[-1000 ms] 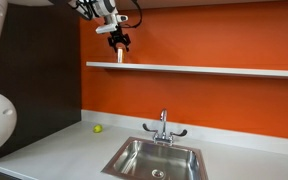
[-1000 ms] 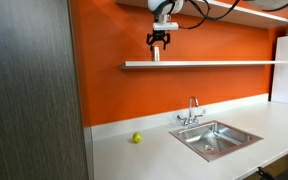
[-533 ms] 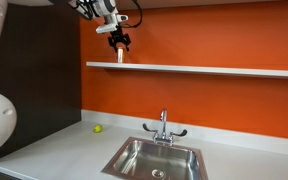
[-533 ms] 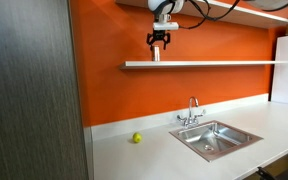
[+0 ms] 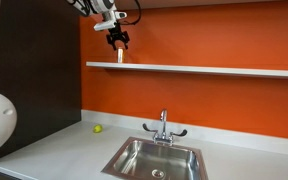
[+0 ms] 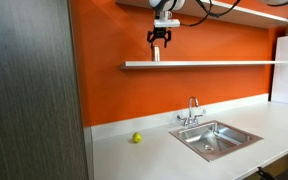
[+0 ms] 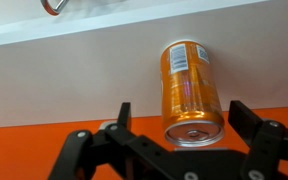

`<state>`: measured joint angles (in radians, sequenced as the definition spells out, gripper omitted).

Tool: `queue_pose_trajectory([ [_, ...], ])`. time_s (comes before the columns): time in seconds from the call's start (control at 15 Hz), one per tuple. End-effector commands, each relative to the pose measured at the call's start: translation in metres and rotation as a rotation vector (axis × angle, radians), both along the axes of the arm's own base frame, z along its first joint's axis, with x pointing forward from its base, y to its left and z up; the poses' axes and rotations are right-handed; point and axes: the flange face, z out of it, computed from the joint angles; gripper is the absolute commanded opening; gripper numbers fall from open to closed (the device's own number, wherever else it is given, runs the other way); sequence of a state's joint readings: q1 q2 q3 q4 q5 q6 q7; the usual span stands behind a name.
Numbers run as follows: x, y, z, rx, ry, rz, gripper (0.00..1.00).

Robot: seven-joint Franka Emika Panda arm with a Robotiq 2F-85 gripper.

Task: Put the orange can on the bottom shelf.

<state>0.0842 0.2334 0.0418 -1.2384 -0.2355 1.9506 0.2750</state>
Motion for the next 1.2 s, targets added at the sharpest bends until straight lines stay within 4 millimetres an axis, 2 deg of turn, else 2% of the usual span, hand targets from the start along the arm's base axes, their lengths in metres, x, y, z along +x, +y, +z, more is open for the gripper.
queue_pose_trajectory([
  [0.0,-0.025,0.002,0.004,0.009,0.02,-0.006,1.0],
  [0.2,-0.043,0.003,0.004,0.011,0.024,0.002,1.0],
  [0.6,-0.101,0.0,0.003,0.022,0.069,0.008,1.0],
  [0.93,-0.156,-0.006,-0.014,0.027,0.159,0.004,1.0],
  [1.13,-0.189,-0.013,-0.036,0.024,0.213,-0.001,1.0],
])
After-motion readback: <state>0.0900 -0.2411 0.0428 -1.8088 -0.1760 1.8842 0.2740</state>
